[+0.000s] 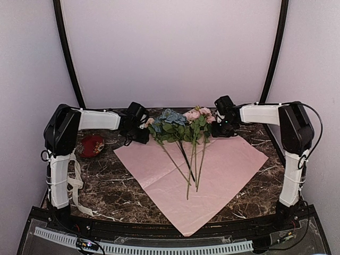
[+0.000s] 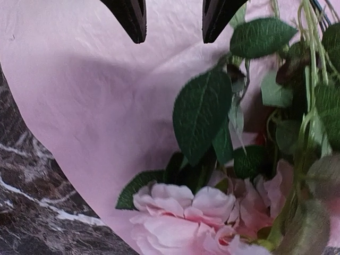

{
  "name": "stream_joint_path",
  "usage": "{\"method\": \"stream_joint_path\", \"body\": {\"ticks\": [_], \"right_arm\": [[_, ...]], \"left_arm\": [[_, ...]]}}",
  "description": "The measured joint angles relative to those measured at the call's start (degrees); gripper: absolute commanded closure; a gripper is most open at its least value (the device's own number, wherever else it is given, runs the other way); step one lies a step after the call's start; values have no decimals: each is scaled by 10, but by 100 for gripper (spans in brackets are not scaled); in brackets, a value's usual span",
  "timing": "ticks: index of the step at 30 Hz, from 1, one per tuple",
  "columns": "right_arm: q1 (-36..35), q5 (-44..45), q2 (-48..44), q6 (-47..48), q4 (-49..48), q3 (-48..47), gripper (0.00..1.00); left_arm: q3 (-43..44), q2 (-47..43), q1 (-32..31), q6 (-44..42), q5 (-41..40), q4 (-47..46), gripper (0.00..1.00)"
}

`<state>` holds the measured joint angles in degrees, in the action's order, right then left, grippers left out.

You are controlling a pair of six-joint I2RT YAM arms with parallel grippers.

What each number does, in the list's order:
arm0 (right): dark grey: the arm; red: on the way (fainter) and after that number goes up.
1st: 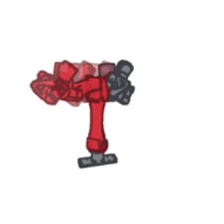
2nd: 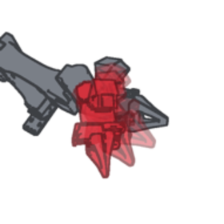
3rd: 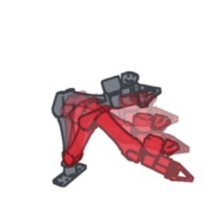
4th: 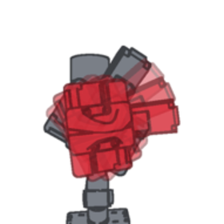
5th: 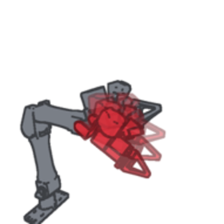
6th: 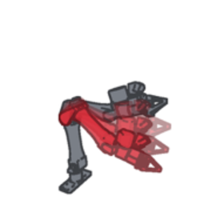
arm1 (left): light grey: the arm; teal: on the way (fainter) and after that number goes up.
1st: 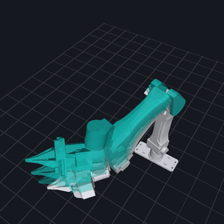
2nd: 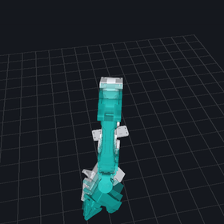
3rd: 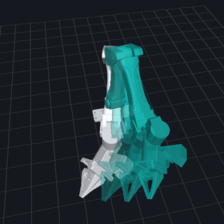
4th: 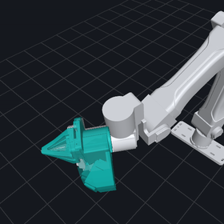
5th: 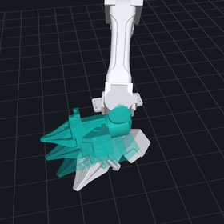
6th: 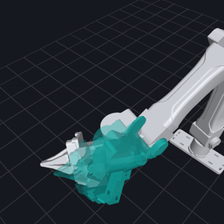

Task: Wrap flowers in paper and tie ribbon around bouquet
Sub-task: Adjust the fake flower on the flattened wrapping paper.

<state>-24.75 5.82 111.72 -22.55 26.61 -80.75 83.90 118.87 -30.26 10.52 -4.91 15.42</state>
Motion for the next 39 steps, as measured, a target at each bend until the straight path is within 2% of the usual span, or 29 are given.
{"method": "stream_joint_path", "body": {"ticks": [5,14,20,32,39], "right_arm": [[-5,18,87,10,6,-77,64],[-16,37,159,24,25,-152,65],[-39,34,183,26,31,-190,65],[-59,-8,191,23,26,-206,65],[-60,15,188,19,36,-206,65]], "left_arm": [[88,74,7,-24,-37,32,52],[195,145,12,-56,-59,66,53],[199,148,12,-72,-55,65,53],[208,162,3,-92,-4,23,54],[229,170,-13,-108,-22,38,53]]}}
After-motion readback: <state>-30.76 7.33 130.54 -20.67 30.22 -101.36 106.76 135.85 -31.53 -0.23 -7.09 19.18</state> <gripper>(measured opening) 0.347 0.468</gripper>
